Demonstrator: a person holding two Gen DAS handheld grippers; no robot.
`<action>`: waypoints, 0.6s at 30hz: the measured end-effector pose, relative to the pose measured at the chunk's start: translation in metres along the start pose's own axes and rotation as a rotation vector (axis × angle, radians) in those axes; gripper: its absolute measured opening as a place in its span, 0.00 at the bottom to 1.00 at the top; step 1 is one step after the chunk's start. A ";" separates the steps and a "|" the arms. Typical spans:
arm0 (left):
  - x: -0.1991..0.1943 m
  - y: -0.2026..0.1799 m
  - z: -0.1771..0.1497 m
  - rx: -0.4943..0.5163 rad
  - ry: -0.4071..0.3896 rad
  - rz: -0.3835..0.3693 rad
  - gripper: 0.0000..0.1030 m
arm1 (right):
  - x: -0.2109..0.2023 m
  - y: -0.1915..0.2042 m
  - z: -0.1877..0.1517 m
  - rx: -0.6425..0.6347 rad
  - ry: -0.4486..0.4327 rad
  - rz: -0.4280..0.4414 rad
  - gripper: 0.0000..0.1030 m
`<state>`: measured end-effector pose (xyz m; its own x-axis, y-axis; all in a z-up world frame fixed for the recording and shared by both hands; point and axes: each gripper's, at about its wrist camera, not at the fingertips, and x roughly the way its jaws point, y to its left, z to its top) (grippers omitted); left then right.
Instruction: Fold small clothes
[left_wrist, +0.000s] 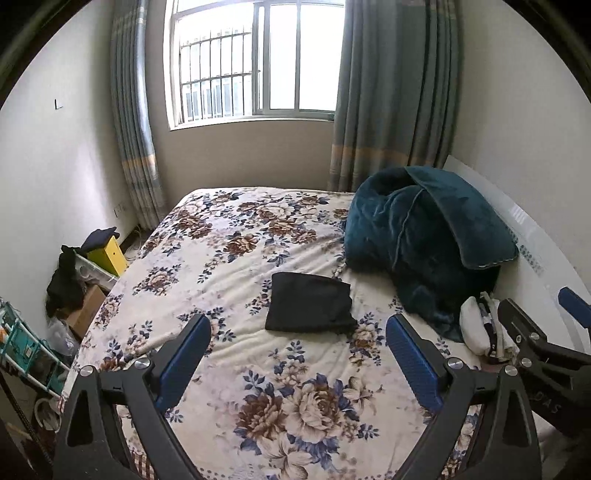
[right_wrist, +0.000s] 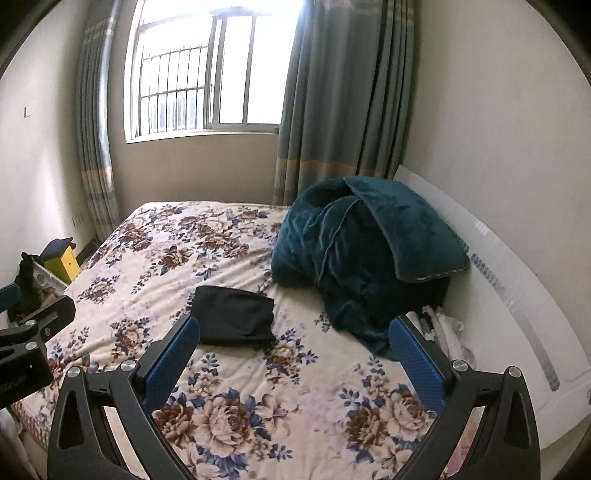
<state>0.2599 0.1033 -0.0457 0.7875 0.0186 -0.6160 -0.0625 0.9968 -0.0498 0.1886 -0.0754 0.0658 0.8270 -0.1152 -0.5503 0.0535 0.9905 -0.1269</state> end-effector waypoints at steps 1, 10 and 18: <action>-0.004 0.000 -0.001 -0.002 -0.002 0.000 0.94 | -0.003 -0.001 0.000 -0.002 -0.003 0.001 1.00; -0.012 0.000 -0.005 -0.009 -0.014 0.033 1.00 | -0.016 -0.010 -0.003 0.005 -0.010 0.021 1.00; -0.009 0.001 -0.006 -0.023 -0.024 0.060 1.00 | -0.009 -0.017 0.000 0.004 -0.016 0.043 1.00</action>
<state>0.2489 0.1038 -0.0444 0.7963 0.0803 -0.5996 -0.1241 0.9918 -0.0319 0.1806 -0.0908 0.0731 0.8374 -0.0710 -0.5420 0.0198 0.9948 -0.0999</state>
